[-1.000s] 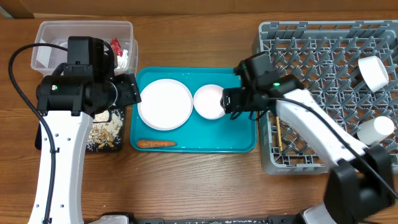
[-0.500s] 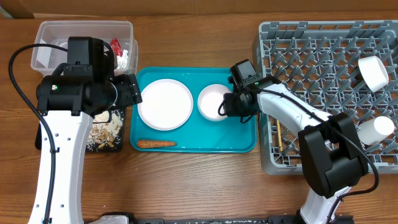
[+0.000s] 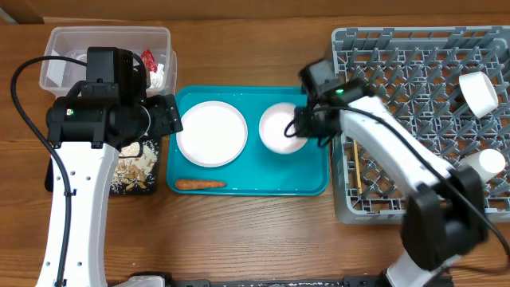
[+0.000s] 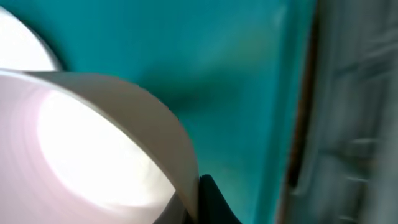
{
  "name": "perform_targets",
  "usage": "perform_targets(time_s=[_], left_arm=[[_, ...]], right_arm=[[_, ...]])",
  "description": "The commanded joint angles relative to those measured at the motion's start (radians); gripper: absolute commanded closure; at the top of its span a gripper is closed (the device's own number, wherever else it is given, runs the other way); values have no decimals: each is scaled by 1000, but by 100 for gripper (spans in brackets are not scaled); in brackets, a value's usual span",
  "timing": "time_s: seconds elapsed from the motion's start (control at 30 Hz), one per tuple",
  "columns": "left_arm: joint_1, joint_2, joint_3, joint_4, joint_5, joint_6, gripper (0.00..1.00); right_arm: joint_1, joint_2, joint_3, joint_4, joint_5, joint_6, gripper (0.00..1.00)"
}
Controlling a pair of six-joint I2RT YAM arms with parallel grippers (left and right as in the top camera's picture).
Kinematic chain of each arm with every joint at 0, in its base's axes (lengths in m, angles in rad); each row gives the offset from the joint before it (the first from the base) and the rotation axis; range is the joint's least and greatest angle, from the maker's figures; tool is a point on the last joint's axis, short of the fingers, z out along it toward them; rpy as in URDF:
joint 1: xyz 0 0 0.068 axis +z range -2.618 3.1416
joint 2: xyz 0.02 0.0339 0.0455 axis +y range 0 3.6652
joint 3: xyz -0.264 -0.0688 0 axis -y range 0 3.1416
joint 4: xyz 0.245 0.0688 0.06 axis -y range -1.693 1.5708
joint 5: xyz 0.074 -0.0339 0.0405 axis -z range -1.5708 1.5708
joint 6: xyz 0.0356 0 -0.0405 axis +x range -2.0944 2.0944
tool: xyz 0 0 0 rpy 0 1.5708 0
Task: Sort waste into correct bins and load items into the dishwasher
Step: 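Carry the pink bowl with the right gripper into the dish rack and release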
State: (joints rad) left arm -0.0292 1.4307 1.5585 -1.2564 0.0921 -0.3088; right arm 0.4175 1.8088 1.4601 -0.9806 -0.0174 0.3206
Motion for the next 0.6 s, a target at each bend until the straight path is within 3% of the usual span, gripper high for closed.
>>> perform_targets(time_s=[0.0,0.3,0.57], left_arm=[[3,-4,13,8,-7,-5,20],[3,-4,13,19,-7,-5,20],[3,-4,13,24,-14,-6,20]], right_arm=[[-8,-192,82,-3,273,2,96],[-71,-276,82,41,971,2,96],[-319,-199,78,227,1170,-9,96]])
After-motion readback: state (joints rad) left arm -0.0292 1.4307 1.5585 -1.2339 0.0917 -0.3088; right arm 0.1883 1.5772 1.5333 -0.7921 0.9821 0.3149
